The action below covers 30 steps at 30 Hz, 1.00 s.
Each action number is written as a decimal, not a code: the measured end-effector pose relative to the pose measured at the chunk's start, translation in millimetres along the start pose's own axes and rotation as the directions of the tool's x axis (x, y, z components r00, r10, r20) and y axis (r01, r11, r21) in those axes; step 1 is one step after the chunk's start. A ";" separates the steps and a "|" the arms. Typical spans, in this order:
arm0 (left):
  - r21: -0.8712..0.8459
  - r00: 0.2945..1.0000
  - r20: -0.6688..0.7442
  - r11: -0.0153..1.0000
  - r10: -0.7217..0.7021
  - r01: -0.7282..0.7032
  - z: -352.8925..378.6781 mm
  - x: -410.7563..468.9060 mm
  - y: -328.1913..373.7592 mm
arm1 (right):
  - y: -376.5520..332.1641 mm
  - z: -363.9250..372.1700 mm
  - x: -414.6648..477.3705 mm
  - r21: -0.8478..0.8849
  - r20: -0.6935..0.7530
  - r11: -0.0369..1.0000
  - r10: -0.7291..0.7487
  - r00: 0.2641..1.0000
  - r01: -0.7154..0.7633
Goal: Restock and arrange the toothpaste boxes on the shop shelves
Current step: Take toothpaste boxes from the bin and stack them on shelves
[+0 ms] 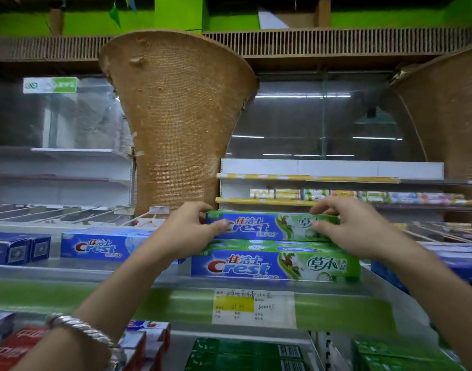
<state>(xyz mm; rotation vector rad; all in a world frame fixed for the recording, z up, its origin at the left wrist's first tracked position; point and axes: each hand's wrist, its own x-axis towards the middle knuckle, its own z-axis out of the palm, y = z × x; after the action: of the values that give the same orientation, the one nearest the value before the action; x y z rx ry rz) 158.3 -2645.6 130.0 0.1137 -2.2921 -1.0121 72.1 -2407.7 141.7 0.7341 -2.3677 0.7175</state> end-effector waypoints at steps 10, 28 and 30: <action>-0.228 0.993 -0.115 0.973 0.005 -0.031 0.5 -17.5 5.5 | 2.2 -12.8 -18.7 0.176 -0.072 0.983 -0.044 0.996 0.056; -0.250 0.986 -0.159 0.964 0.054 -0.093 2.9 -37.4 -6.1 | 5.7 5.5 -49.9 0.440 -0.218 0.890 -0.027 0.976 0.122; -0.217 0.985 -0.162 0.972 0.059 -0.094 4.8 -38.3 -5.6 | 5.8 6.1 -51.1 0.459 -0.213 0.881 -0.021 0.977 0.118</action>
<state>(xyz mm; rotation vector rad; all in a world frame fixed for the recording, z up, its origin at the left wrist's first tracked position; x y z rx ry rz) 185.3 -2634.4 104.2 0.0095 -2.0130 -1.1717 102.0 -2390.3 103.1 0.8898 -1.9853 1.2963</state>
